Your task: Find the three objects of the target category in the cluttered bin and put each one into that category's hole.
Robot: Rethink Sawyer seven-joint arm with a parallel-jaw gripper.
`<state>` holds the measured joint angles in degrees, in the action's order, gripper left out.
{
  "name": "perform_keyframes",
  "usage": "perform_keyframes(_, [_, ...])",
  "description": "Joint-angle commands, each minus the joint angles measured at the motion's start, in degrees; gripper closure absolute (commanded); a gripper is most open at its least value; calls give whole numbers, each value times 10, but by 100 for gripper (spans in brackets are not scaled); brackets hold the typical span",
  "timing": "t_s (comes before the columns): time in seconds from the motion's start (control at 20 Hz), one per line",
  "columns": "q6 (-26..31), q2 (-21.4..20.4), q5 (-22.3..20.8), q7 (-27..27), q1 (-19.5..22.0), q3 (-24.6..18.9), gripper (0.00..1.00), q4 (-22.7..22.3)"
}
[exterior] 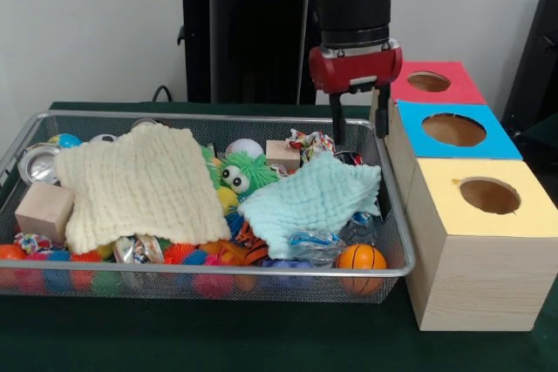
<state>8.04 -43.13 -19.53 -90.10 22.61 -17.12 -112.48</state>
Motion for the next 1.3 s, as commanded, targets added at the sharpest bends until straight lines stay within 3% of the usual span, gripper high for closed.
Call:
perform_keyframes(0.05, [-42, 49, -46, -44, 40, 1, 0, 9])
perform_keyframes(0.4, [-68, 73, -53, -59, 21, 38, 0, 26])
perform_keyframes(0.65, [-52, 63, -53, -58, 21, 54, 0, 23])
perform_keyframes(1.0, [-37, 67, -9, -122, -43, 155, 0, 5])
perform_keyframes(1.3, [-9, 79, 26, -147, -94, 221, 0, 5])
